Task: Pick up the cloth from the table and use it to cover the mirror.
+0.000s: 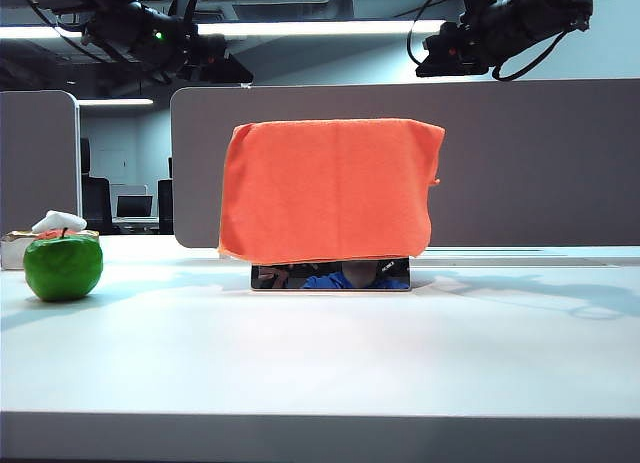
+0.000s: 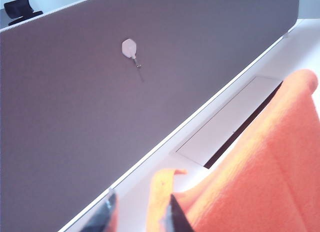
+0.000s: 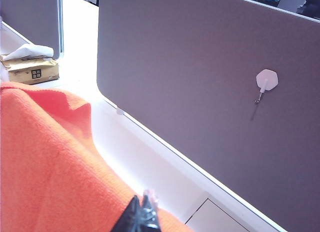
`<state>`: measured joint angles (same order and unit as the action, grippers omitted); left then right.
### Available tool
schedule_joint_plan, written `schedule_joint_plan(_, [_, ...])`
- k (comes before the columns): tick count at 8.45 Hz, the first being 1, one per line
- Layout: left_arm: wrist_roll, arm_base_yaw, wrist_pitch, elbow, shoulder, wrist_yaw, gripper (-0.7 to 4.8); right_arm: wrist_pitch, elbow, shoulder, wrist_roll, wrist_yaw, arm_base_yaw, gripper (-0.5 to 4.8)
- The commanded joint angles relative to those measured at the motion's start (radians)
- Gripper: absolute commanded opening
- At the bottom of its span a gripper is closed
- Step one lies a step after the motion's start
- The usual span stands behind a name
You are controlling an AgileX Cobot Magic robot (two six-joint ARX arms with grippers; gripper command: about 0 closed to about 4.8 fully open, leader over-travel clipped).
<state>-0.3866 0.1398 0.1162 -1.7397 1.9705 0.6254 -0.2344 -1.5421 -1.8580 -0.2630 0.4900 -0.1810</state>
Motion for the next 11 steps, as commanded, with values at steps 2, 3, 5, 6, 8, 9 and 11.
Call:
schedule_joint_plan(2, [0.1, 0.014, 0.045, -0.003, 0.016, 0.108, -0.05, 0.007, -0.005, 0.005, 0.029, 0.002, -0.005, -0.01])
schedule_joint_plan(3, [0.099, 0.029, 0.073, -0.003, 0.04, 0.136, -0.05, 0.015, -0.005, 0.005, 0.029, 0.002, -0.006, -0.01])
schedule_joint_plan(5, [0.068, 0.067, 0.145, -0.005, 0.1, -0.106, 0.83, 0.08, -0.005, 0.005, 0.028, 0.003, -0.006, -0.01])
schedule_joint_plan(6, [0.067, 0.067, 0.148, -0.006, 0.1, -0.11, 0.85, 0.08, -0.005, 0.005, 0.028, 0.004, -0.006, -0.01])
schedule_joint_plan(8, [0.053, 0.066, 0.133, -0.006, 0.103, -0.161, 0.89, 0.081, -0.005, 0.005, 0.029, 0.01, -0.006, -0.01])
schedule_joint_plan(9, [0.048, 0.066, 0.122, -0.006, 0.106, -0.179, 0.89, 0.081, -0.005, 0.005, 0.028, 0.01, -0.006, -0.01])
schedule_joint_plan(11, [0.017, 0.065, 0.071, -0.006, 0.113, -0.251, 0.9, 0.085, -0.005, 0.005, 0.028, 0.01, -0.012, -0.01])
